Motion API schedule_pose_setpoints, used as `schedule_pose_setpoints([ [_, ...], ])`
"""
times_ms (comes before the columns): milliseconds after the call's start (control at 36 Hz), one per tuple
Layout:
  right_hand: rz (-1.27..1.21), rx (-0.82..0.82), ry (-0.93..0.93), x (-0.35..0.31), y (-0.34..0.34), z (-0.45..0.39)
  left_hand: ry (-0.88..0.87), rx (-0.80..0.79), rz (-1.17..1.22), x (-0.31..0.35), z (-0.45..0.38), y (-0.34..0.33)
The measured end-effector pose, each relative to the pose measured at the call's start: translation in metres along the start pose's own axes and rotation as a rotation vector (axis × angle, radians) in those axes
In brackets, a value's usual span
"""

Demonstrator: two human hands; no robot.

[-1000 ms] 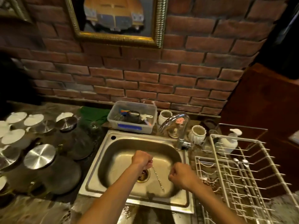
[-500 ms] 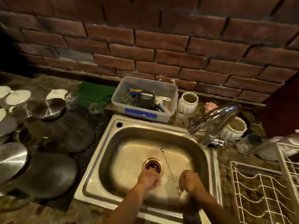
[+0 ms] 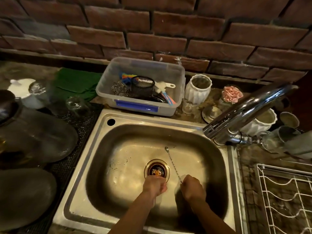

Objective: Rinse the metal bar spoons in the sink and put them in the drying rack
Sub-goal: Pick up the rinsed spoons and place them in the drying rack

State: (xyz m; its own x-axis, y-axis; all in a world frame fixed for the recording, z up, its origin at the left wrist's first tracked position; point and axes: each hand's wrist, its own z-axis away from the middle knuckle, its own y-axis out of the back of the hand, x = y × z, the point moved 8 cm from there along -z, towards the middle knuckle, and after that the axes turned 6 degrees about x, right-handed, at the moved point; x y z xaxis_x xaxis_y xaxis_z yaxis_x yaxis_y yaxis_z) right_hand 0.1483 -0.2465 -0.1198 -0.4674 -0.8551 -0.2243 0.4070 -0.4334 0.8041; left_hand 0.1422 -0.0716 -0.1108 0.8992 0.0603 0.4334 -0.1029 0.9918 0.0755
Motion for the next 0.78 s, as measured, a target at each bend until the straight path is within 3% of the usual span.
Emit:
schedule_pose_setpoints([
  [500,0.074,-0.018,-0.015,0.001,-0.003,-0.009,0.027,-0.094,-0.025,-0.003,0.002,-0.032],
  [778,-0.071,-0.167,-0.101,-0.009,0.0,0.007,-0.019,-0.059,0.008,-0.004,0.006,-0.032],
])
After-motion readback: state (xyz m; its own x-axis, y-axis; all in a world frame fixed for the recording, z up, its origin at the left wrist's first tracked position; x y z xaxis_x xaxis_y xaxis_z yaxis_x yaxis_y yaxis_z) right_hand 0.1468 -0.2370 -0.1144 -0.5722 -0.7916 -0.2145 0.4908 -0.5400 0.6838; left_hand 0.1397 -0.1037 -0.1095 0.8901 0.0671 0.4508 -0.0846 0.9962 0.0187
